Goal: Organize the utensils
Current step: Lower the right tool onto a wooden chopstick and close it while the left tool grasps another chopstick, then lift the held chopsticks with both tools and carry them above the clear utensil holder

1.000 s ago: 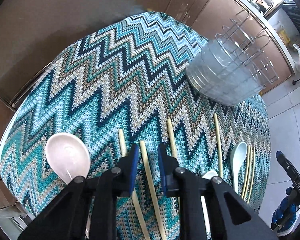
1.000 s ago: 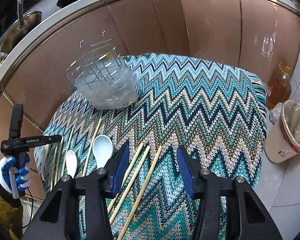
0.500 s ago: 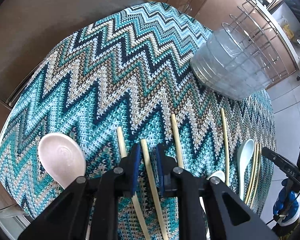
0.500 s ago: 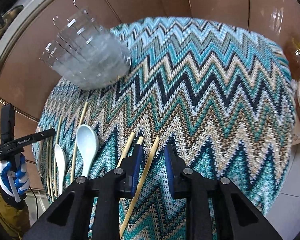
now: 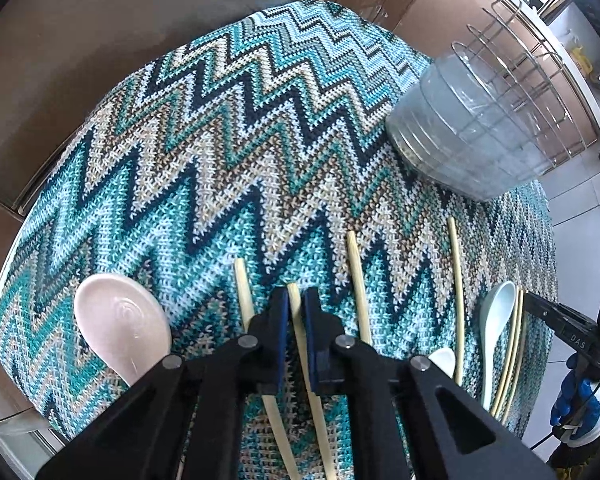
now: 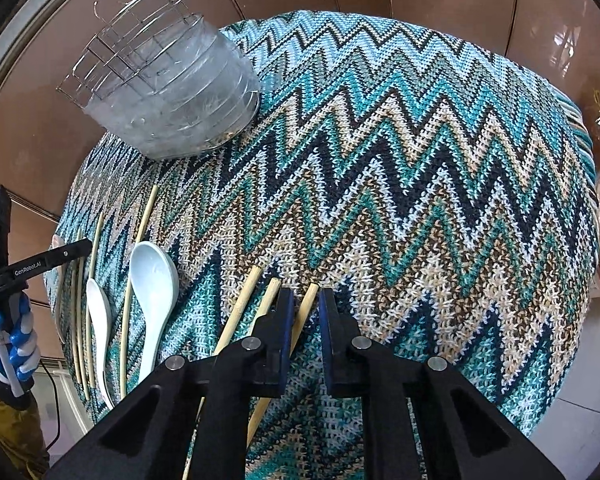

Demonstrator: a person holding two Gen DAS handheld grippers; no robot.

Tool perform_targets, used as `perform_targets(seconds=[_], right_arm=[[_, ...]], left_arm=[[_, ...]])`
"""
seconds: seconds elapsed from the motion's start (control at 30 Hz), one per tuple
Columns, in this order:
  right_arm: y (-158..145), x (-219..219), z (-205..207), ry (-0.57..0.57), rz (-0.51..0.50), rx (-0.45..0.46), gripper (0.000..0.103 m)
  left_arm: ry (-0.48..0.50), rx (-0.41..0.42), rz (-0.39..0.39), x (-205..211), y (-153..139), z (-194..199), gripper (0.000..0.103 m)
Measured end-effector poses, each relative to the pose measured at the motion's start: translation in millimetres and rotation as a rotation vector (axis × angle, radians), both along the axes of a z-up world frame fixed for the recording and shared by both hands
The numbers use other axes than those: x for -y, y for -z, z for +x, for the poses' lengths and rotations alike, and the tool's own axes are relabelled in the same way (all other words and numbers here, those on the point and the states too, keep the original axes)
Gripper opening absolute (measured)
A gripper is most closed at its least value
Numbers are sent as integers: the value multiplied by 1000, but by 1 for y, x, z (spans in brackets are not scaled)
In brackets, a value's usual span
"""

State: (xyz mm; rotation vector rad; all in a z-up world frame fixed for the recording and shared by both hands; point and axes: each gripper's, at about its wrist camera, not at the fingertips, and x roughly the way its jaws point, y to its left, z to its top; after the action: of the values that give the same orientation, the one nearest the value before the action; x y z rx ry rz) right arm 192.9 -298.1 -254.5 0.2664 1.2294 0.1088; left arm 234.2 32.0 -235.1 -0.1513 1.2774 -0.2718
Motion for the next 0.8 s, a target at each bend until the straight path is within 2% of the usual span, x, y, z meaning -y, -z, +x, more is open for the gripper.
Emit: perform_targets(seconds=[0.13,0.3,0.57,0.8], right_arm=[[-2,9,-7,13,29,17,10],[-14,22,-19,13,59,59,9],[-51,31,-52,1,79,174,8],[-83,18,-76,-18,57,265,8]], left_arm=[[-8,9,-11,-2,-1,-2,6],[-15,59,-52,-10,-15,-7,5],[-9,187,-63,-16,-50,-25,5],[-13,270,-69,-17,-74,-42,5]])
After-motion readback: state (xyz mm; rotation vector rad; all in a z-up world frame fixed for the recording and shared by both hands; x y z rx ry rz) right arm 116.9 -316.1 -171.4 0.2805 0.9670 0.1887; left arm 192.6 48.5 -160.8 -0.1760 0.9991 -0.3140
